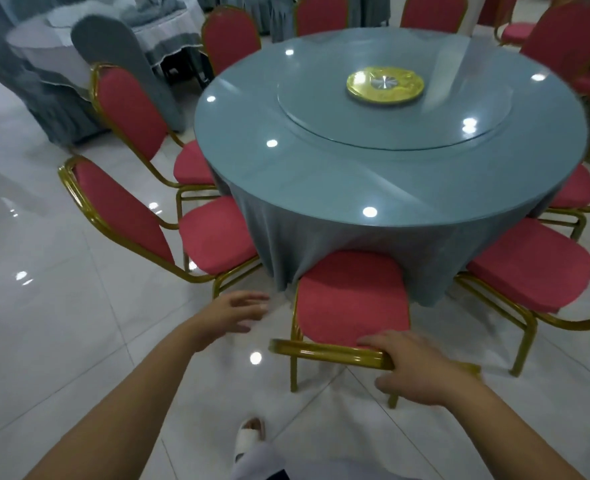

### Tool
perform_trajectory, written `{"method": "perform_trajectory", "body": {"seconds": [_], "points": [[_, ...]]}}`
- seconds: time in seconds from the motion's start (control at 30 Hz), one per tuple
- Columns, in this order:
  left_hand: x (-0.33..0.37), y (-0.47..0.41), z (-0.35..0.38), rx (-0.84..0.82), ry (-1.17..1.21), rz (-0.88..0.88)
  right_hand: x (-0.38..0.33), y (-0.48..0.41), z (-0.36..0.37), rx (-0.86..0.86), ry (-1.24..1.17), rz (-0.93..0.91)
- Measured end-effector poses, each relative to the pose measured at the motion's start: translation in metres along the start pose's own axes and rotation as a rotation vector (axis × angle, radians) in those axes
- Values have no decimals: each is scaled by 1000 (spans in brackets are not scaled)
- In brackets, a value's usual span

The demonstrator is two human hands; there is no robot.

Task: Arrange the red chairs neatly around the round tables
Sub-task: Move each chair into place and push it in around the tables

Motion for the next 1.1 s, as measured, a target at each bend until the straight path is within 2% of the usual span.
{"method": "perform_trajectory", "body": {"seconds": [0.13,0.2,0.33,0.4,0.57,0.77,0.83,0.9,0.97,1.1], "points": [[-38,18,-146,515,107,-80,-109,-19,3,26,63,-3],[-55,31,-203,665,183,-121,-145,-27,1,69,-6,2],[-70,29,-288,728,273,-149,-196,-46,-11,229,-212,24],[-74,21,-323,758,322,-154,-211,-57,-10,250,-266,83],[-82,-11,-389,803,386,-178,-210,-74,12,169,-37,249],[-89,-56,-427,776,425,-220,-185,-88,43,50,59,426],[-92,-60,-440,906,402,-218,-182,-93,51,35,119,468],[-91,-53,-458,1122,359,-190,-181,-97,57,6,161,491],[-96,-52,-470,1207,321,-210,-181,-100,62,-11,249,482],[-123,-74,-460,952,448,-335,-178,-103,70,33,447,461]]}}
Point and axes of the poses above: each hand's wrist, its own y-axis away from the middle knuckle, its own z-axis out of the palm, x = y × z, the point moved 8 cm from there along -y, towards the middle knuckle, and after that the axes turned 9 degrees about z, right-handed, at the moved point
